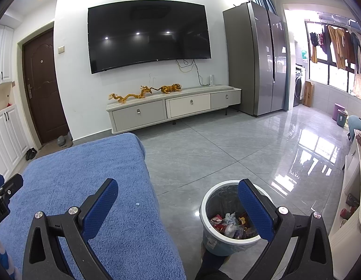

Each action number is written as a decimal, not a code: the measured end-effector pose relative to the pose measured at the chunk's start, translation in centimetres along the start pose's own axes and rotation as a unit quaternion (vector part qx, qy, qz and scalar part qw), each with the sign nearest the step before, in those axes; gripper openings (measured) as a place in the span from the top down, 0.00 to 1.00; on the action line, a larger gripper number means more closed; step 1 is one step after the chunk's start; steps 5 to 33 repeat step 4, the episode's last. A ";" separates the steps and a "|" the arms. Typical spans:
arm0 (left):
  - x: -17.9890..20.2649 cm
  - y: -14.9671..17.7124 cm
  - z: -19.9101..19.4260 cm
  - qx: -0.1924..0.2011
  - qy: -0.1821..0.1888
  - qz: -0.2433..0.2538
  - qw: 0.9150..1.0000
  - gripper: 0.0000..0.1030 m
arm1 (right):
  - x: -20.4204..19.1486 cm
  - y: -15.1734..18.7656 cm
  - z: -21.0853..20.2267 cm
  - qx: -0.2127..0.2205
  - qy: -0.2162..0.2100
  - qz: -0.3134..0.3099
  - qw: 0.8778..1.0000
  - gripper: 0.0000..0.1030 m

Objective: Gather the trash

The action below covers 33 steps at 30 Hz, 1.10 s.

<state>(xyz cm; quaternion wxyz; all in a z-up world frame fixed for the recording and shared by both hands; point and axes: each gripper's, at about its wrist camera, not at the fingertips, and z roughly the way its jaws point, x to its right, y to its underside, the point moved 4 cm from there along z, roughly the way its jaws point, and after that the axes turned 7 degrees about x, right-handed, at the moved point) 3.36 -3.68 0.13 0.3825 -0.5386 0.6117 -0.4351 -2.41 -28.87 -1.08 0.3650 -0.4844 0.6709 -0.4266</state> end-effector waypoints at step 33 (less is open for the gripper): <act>0.0 0.0 0.0 -0.001 0.000 0.000 1.000 0.21 | 0.0 0.0 0.0 0.000 0.000 0.000 1.000 0.00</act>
